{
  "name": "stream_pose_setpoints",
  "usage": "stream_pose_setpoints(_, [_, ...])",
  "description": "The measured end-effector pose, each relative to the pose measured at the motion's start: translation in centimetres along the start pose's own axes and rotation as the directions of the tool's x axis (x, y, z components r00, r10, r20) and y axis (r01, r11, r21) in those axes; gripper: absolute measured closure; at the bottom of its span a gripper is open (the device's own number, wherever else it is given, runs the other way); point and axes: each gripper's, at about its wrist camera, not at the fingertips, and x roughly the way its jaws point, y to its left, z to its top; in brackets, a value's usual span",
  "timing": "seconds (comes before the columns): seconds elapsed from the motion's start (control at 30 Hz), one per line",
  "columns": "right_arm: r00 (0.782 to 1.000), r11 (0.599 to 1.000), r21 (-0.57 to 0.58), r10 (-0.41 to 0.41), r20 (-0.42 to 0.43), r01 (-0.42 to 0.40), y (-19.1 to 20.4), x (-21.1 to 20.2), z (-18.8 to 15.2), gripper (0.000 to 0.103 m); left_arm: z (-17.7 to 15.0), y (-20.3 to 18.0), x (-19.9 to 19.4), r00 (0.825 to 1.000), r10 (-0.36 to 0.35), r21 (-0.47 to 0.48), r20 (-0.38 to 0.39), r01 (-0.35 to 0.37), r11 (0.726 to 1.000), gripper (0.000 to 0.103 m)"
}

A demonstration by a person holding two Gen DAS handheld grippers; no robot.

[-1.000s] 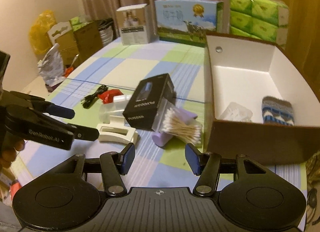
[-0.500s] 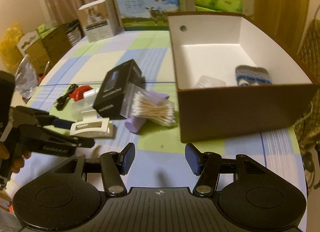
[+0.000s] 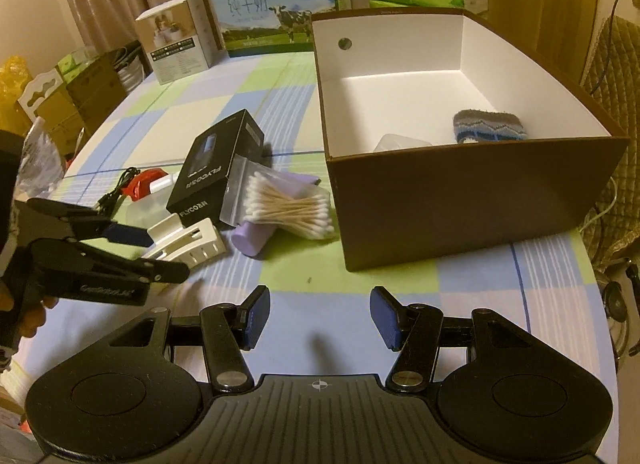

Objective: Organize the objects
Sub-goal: 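Grasp the cream hair clip with the left tool while the right tool grasps the cotton swab bag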

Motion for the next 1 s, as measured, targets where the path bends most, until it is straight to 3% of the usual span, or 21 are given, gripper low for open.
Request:
stream_pose_setpoints(0.1, [1.0, 1.0, 0.002, -0.004, 0.0, 0.004, 0.0, -0.1, -0.1, 0.049, 0.2, -0.5, 0.3, 1.0, 0.011, 0.01, 0.019, -0.011, 1.0, 0.046])
stream_pose_setpoints(0.13, [1.0, 1.0, 0.001, -0.003, 0.001, 0.003, 0.0, -0.1, -0.2, 0.049, 0.3, -0.5, 0.4, 1.0, 0.011, 0.005, 0.024, -0.011, 1.0, 0.049])
stream_pose_setpoints(0.17, [1.0, 1.0, -0.001, -0.001, 0.002, 0.001, 0.1, -0.1, -0.2, 0.049, 0.4, -0.5, 0.5, 1.0, 0.008, -0.003, 0.029, -0.008, 1.0, 0.059])
stream_pose_setpoints(0.27, [1.0, 1.0, -0.025, 0.01, 0.007, -0.009, 0.7, 0.0, -0.2, 0.049, 0.3, -0.6, 0.5, 0.999, 0.006, -0.024, 0.04, -0.005, 1.0, 0.065])
stream_pose_setpoints(0.37, [1.0, 0.998, -0.066, 0.019, 0.022, -0.017, 1.7, 0.2, -0.1, 0.049, -0.3, -0.7, -0.3, 0.998, 0.02, -0.028, 0.051, -0.018, 0.999, 0.065])
stream_pose_setpoints(0.63, [0.998, 0.976, -0.218, 0.026, 0.061, -0.012, 5.0, 2.0, 0.6, 0.05, -2.6, 1.8, -4.6, 0.996, 0.066, -0.155, 0.066, -0.055, 0.986, 0.065])
stream_pose_setpoints(0.83, [0.99, 0.935, -0.343, -0.05, 0.131, 0.092, 7.9, 4.4, 0.9, 0.053, -3.8, 4.4, -6.6, 0.987, 0.147, -0.244, 0.063, -0.127, 0.961, 0.066])
stream_pose_setpoints(1.0, [0.983, 0.917, -0.371, -0.096, 0.153, 0.148, 8.7, 6.6, 1.3, 0.057, -4.4, 6.8, -7.8, 0.977, 0.205, -0.31, 0.059, -0.177, 0.934, 0.066])
